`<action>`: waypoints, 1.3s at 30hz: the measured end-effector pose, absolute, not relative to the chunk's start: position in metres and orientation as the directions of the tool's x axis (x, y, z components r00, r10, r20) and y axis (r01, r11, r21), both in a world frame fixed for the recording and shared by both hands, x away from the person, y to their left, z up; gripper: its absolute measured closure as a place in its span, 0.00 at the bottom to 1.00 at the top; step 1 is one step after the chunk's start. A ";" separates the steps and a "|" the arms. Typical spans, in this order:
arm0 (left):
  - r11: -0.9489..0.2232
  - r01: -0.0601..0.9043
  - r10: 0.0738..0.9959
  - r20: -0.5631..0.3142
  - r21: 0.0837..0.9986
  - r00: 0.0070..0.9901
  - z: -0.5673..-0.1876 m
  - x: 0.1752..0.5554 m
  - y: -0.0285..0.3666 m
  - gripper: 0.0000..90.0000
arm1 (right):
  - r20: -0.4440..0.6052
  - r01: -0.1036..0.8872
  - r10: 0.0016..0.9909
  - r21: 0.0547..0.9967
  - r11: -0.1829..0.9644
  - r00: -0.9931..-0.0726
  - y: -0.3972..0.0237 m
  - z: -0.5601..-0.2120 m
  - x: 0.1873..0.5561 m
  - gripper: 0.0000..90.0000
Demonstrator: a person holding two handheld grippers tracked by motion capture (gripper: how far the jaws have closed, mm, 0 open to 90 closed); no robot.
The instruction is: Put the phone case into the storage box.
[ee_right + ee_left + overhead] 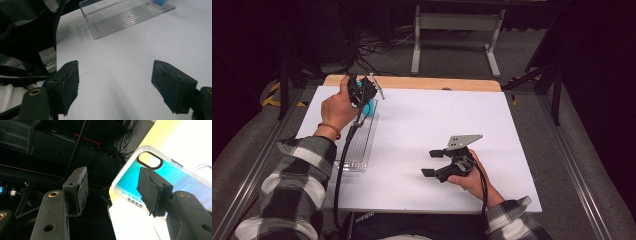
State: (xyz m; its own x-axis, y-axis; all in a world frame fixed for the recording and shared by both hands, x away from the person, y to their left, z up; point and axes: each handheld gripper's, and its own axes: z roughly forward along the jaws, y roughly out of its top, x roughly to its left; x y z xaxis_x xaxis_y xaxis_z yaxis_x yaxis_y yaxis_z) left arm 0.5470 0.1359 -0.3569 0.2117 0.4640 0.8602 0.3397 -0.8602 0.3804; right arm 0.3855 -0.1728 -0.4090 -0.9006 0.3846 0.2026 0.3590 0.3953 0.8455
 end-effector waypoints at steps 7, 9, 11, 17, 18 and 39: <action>-0.856 0.314 0.483 0.851 0.410 0.206 -0.352 0.541 0.141 0.46 | 0.196 0.355 0.392 0.850 0.388 -0.899 -0.175 -0.407 0.385 0.26; -0.854 0.307 0.490 0.848 0.420 0.203 -0.351 0.539 0.143 0.46 | 0.194 0.354 0.393 0.850 0.391 -0.899 -0.175 -0.407 0.385 0.26; -0.846 0.301 0.508 0.835 0.440 0.209 -0.349 0.537 0.144 0.45 | 0.192 0.354 0.394 0.849 0.393 -0.899 -0.174 -0.407 0.385 0.26; -0.826 0.285 0.549 0.807 0.486 0.218 -0.345 0.530 0.149 0.44 | 0.177 0.346 0.405 0.852 0.394 -0.897 -0.175 -0.406 0.384 0.26; -0.829 0.276 0.548 0.807 0.487 0.221 -0.343 0.526 0.149 0.44 | 0.175 0.344 0.405 0.852 0.395 -0.897 -0.175 -0.405 0.384 0.26; -0.770 0.155 0.636 0.724 0.619 0.268 -0.334 0.497 0.160 0.40 | 0.137 0.322 0.424 0.857 0.403 -0.895 -0.176 -0.401 0.382 0.26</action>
State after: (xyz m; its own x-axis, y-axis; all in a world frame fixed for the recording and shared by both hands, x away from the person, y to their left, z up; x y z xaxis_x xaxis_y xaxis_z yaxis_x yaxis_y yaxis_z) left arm 0.4970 0.1602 -0.3344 0.2681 0.6360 0.7236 0.1548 -0.7698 0.6193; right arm 0.3824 -0.1759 -0.4009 -0.8953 0.4238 0.1369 0.3217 0.4026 0.8570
